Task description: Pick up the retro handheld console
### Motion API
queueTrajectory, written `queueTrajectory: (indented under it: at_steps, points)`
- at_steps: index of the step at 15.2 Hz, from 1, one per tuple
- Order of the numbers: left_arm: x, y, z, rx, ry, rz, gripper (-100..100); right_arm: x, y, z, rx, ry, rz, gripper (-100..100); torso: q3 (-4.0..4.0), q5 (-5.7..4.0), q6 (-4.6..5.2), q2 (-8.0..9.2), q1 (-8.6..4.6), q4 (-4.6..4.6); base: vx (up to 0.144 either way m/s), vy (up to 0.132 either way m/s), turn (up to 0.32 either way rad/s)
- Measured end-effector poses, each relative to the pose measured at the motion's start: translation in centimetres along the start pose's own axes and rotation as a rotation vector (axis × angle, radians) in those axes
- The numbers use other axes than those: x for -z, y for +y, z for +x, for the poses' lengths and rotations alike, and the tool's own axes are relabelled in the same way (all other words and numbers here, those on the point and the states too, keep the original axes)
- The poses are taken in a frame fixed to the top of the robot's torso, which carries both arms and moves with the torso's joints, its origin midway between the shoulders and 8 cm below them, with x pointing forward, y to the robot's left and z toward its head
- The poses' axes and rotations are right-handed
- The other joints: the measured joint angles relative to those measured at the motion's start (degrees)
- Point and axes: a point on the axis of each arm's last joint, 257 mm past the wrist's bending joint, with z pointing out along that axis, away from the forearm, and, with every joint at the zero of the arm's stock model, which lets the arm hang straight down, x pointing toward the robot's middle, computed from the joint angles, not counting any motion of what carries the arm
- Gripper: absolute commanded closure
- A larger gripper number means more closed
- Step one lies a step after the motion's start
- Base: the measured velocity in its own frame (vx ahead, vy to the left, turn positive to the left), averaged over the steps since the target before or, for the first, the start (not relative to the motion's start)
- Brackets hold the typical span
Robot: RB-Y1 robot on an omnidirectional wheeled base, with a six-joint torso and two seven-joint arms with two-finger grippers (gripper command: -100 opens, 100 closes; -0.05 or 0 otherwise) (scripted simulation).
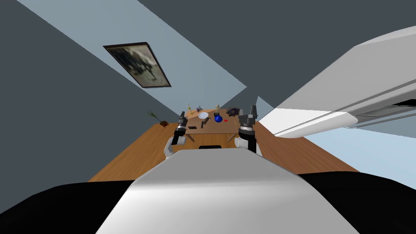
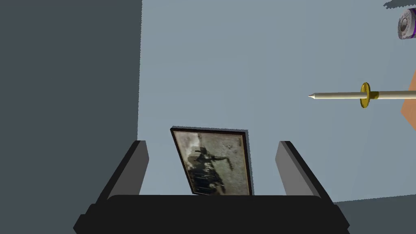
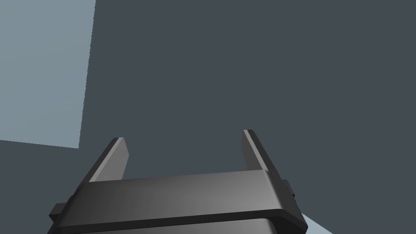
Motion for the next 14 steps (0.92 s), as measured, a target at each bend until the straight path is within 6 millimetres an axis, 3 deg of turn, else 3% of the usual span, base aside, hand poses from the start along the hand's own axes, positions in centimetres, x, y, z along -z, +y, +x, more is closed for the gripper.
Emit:
queueTrajectory:
  at_steps: [14]
  points:
    - [-1.4, 12.3, -2.7, -0.009, -0.029, -0.318, -100, 0.0, 0.0, 0.0, 0.000, 0.000, 0.000, 0, 0.00, 0.00, 0.00, 0.00, 0.04, 0.00, -0.022, 0.036, -0.074]
